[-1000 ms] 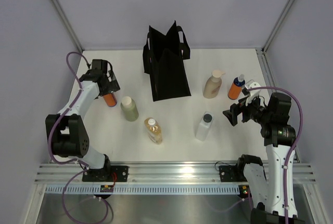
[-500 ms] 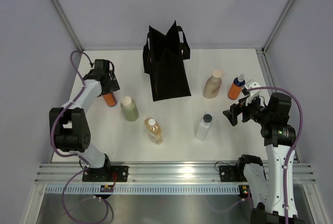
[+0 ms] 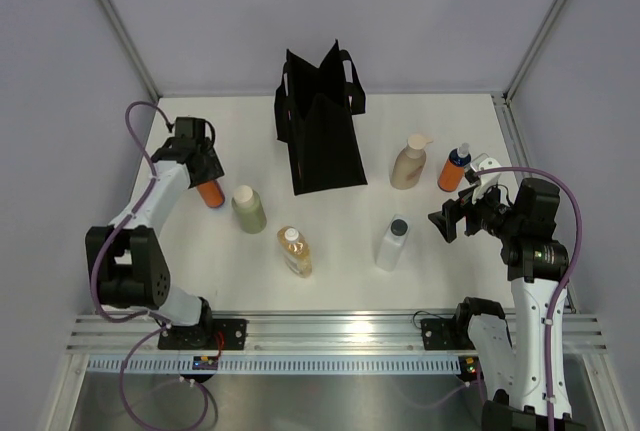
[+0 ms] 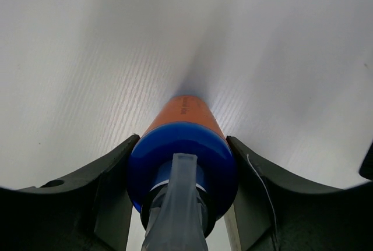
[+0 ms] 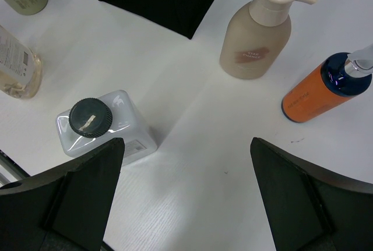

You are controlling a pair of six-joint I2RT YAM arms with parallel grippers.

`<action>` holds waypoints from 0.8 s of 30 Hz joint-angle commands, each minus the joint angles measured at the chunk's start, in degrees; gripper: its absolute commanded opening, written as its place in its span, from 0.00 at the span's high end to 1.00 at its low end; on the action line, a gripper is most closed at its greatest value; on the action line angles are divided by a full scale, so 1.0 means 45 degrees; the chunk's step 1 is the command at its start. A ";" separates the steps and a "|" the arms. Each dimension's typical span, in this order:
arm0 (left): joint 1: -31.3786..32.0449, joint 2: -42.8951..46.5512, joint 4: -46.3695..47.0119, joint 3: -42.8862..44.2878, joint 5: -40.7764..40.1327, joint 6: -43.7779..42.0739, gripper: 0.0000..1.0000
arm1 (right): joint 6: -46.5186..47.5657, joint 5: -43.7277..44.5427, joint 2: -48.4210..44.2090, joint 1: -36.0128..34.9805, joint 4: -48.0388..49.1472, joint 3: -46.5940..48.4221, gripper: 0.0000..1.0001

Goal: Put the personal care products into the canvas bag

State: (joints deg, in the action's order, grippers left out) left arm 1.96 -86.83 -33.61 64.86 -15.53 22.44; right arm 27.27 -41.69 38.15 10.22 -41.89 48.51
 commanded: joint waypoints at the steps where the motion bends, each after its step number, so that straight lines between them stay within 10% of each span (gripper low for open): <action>1: 0.0073 0.1870 0.0808 0.0448 0.0676 -0.0005 1.00 | 0.0152 -0.0169 0.0037 -0.0025 0.0071 -0.0019 0.00; 12: 0.3467 0.3027 0.0221 0.5264 0.0871 0.0522 1.00 | 0.0093 -0.0032 0.0135 -0.0025 0.0148 -0.0058 0.01; 24: 0.5970 -0.2381 0.0867 1.4097 0.1402 0.0308 1.00 | 0.0093 -0.0032 0.0194 -0.0025 0.0129 -0.0077 0.00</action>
State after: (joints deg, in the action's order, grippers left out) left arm 26.26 -92.88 -35.59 120.73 -10.31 24.43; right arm 27.27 -41.56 38.92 10.22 -41.89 48.29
